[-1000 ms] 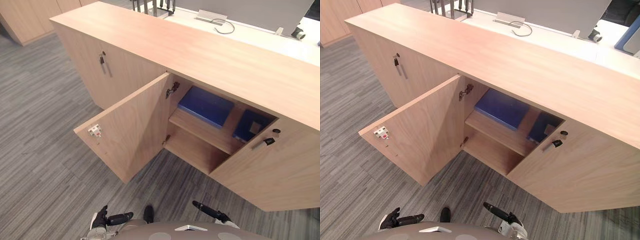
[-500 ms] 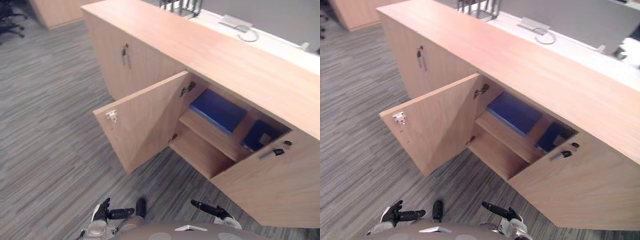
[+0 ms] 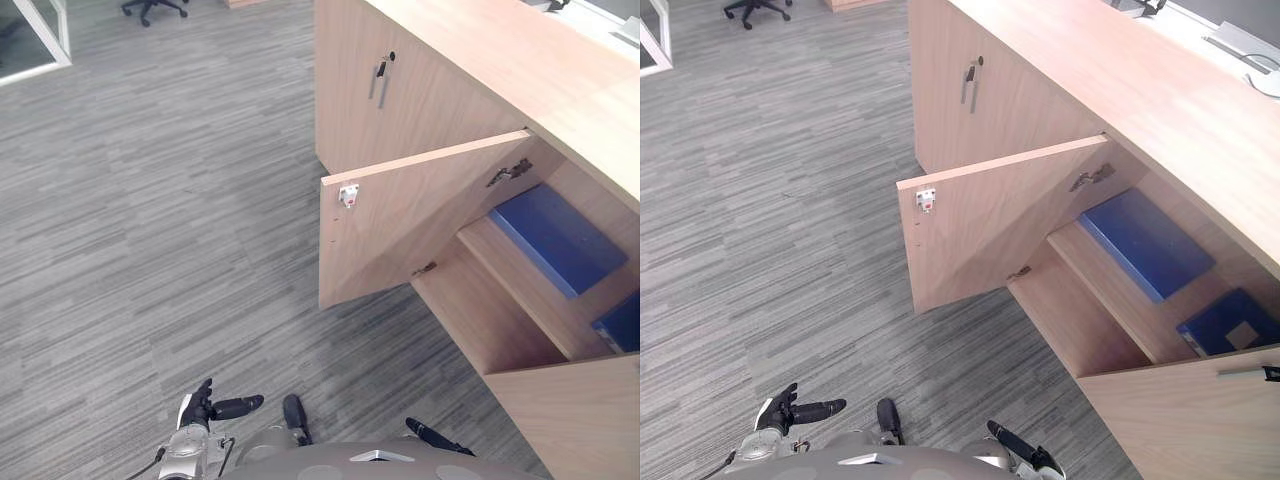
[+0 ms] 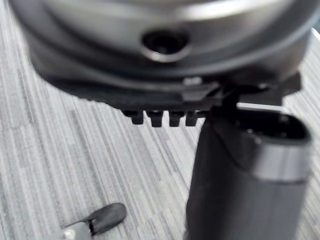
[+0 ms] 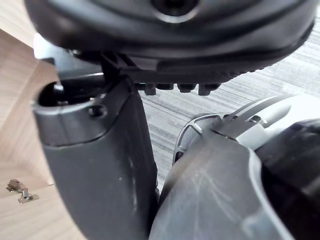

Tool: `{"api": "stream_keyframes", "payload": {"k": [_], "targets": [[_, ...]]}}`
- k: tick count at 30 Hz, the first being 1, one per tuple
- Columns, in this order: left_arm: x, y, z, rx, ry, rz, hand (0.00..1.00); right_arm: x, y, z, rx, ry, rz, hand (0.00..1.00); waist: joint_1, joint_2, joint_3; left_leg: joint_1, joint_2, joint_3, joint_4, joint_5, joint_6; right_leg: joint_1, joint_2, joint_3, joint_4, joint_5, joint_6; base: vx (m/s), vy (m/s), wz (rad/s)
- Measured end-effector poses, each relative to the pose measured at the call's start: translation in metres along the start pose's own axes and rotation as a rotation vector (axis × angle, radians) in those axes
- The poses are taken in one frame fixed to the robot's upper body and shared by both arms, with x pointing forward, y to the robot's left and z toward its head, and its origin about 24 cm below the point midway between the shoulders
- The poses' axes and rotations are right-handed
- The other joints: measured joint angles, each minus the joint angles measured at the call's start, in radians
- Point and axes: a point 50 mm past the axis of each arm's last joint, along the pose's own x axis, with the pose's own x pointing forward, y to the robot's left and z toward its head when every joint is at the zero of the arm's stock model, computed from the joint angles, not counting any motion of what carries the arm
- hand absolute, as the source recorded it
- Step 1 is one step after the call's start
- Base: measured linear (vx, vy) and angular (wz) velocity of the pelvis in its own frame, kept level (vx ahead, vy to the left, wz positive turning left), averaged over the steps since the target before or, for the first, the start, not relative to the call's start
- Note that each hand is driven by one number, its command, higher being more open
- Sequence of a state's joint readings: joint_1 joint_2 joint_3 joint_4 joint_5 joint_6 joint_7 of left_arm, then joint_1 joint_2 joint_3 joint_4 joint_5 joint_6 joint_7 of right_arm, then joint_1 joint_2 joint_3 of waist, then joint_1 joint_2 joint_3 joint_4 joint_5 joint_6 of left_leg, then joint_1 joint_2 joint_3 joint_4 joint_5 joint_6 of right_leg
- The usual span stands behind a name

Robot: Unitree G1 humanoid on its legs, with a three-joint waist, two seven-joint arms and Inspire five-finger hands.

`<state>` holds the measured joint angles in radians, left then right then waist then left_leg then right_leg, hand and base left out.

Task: Walk over to the cabinet, pick up the folder, carry it to the office cabinet, place the folder inside the office cabinet, then close the office cabinet door

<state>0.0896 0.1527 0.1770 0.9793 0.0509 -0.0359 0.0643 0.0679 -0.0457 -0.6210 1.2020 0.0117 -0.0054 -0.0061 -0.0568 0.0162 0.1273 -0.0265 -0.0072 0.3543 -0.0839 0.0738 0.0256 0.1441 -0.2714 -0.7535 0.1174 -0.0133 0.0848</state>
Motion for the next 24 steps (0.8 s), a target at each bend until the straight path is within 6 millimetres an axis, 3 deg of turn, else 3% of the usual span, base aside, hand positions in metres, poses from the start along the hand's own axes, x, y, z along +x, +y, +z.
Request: {"api": "stream_keyframes", "payload": {"k": [3,5,7,8,9,10,13,19,24], "targets": [[0.001,0.009,0.027,-0.009,-0.092,-0.006,1.0,0.0,-0.008,0.005,-0.005,-0.011,-0.018,1.0,0.0,0.036,-0.008,0.007,0.002,0.044,-0.006,0.0,-0.002,-0.02,-0.004,0.056,-0.007,0.0,0.0,-0.05,-0.023,-0.42],[0.001,0.015,0.048,0.003,-0.17,0.003,1.0,0.0,-0.011,0.003,0.008,-0.008,-0.026,1.0,-0.002,0.045,-0.014,0.014,0.0,0.065,-0.006,-0.003,-0.005,-0.019,-0.004,0.072,-0.018,-0.001,0.0,-0.05,-0.038,-0.39],[-0.001,0.023,0.091,0.037,-0.317,0.023,1.0,0.0,-0.014,0.002,0.033,-0.007,-0.032,1.0,-0.007,0.054,-0.02,0.019,-0.001,0.079,-0.006,-0.008,-0.012,-0.02,-0.004,0.077,-0.026,-0.007,-0.008,-0.06,-0.044,-0.24],[-0.002,0.024,0.103,0.041,-0.357,0.028,1.0,-0.001,-0.014,0.001,0.036,-0.004,-0.033,1.0,-0.008,0.054,-0.02,0.019,-0.001,0.082,-0.006,-0.008,-0.012,-0.02,-0.003,0.077,-0.029,-0.01,-0.009,-0.08,-0.05,-0.16],[-0.007,0.028,0.13,0.065,-0.449,0.036,1.0,-0.001,-0.017,0.0,0.05,0.001,-0.036,1.0,-0.01,0.054,-0.02,0.018,-0.003,0.088,-0.006,-0.007,-0.011,-0.021,-0.003,0.078,-0.034,-0.022,-0.014,-0.07,-0.042,-0.13],[-0.008,0.029,0.138,0.08,-0.477,0.04,1.0,-0.001,-0.018,-0.001,0.059,0.002,-0.037,1.0,-0.012,0.053,-0.02,0.019,-0.003,0.09,-0.006,-0.007,-0.011,-0.021,-0.004,0.079,-0.034,-0.029,-0.015,-0.06,-0.044,-0.16],[-0.013,0.045,0.173,0.294,-0.563,0.113,1.0,-0.002,-0.024,-0.002,0.109,0.004,-0.049,1.0,-0.029,0.053,-0.02,0.032,0.002,0.11,-0.006,-0.005,-0.015,-0.021,0.001,0.105,-0.04,-0.047,-0.014,-0.05,-0.048,-0.19],[-0.029,0.051,0.237,0.683,-0.711,0.245,1.0,-0.005,-0.032,-0.02,0.239,0.049,-0.084,1.0,-0.055,0.042,-0.024,0.028,0.005,0.123,-0.006,0.0,-0.019,-0.023,0.018,0.117,-0.067,-0.032,0.009,0.01,-0.025,-0.08],[-0.046,0.035,0.279,0.985,-0.852,0.298,1.0,-0.006,-0.033,-0.029,0.326,0.08,-0.093,1.0,-0.082,0.026,-0.034,0.024,0.006,0.147,-0.005,0.001,-0.018,-0.043,0.018,0.14,-0.067,-0.012,0.014,0.06,0.01,-0.12]]}}
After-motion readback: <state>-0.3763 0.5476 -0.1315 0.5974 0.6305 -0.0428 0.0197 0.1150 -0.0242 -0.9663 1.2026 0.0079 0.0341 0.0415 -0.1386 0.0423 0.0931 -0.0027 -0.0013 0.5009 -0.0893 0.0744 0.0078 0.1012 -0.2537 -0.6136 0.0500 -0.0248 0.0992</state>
